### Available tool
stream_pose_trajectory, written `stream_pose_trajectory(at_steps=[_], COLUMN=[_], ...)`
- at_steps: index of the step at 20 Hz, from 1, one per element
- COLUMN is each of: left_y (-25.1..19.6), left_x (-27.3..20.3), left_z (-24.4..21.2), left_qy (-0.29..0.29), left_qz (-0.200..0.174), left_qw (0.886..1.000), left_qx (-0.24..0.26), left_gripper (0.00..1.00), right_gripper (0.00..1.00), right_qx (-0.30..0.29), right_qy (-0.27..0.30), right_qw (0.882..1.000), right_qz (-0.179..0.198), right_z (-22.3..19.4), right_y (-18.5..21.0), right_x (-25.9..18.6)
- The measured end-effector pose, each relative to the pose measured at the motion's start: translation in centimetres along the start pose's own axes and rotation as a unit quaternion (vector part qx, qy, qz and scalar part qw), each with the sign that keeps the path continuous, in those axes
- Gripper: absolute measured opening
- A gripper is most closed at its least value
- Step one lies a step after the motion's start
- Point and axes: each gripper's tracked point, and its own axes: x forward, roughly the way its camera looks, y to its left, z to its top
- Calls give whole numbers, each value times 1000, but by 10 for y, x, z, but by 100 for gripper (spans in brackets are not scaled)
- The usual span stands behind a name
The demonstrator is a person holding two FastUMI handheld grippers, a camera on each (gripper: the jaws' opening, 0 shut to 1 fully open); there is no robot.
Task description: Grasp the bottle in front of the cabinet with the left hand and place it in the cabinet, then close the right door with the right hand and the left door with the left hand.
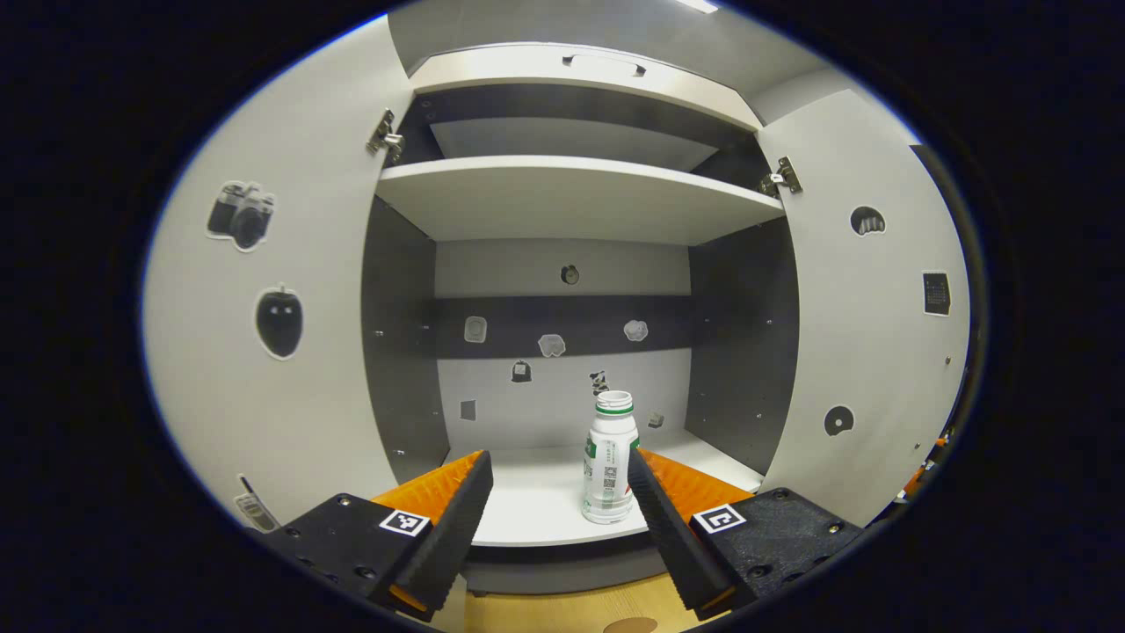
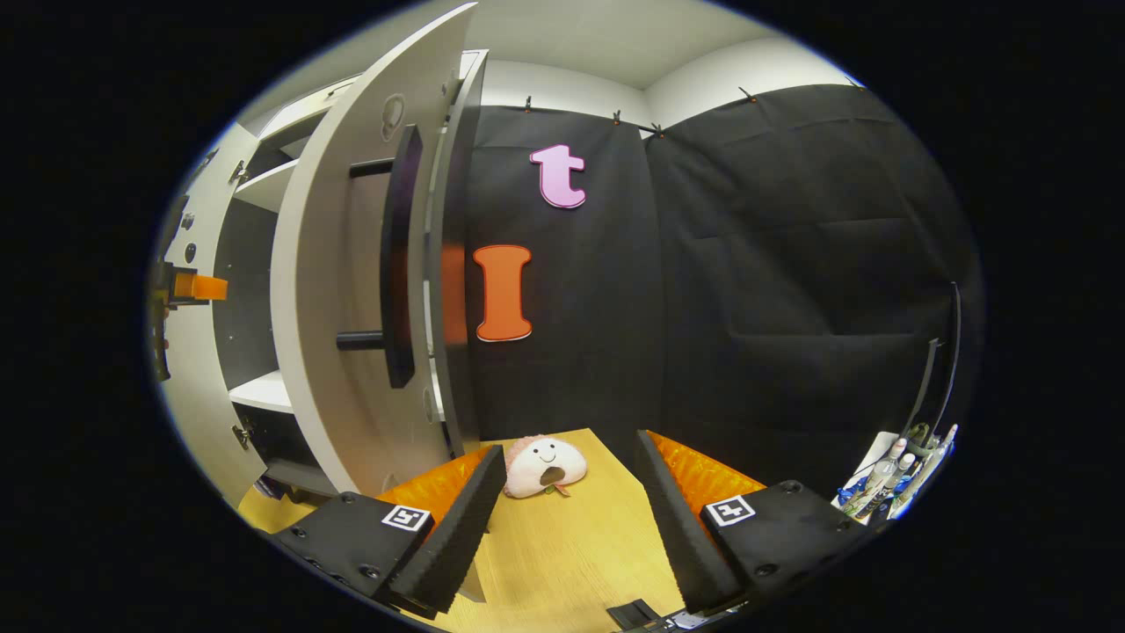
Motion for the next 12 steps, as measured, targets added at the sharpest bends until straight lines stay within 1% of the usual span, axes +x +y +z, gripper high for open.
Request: stream_pose_trajectory(at_steps=[1, 3, 4, 7, 8, 9, 12], left_y=[4, 13, 17, 30, 35, 41, 60], left_x=[-12, -41, -56, -95, -99, -116, -146], left_z=[1, 5, 7, 12, 10, 10, 1], left_qy=[-7, -13, -17, -32, -33, -34, -28], left_qz=[4, 5, 4, 10, 14, 20, 37], left_qw=[1000, 1000, 999, 999, 999, 999, 998], left_qx=[-7, -24, -33, -41, -35, -30, -44], left_gripper=[94, 94, 94, 94, 94, 93, 93], right_gripper=[98, 98, 93, 93, 98, 93, 94], right_qx=[-2, -6, -6, -6, -10, -18, -31], right_qy=[0, 0, 0, -2, -3, -5, -19], right_qw=[1000, 1000, 1000, 1000, 1000, 1000, 999], right_qz=[5, 11, 12, 23, 26, 19, 8], right_z=[-2, -3, -5, -5, -5, -5, 1], right_y=[4, 9, 11, 23, 28, 26, 25], right_x=[1, 0, 0, 0, 1, 3, 1])
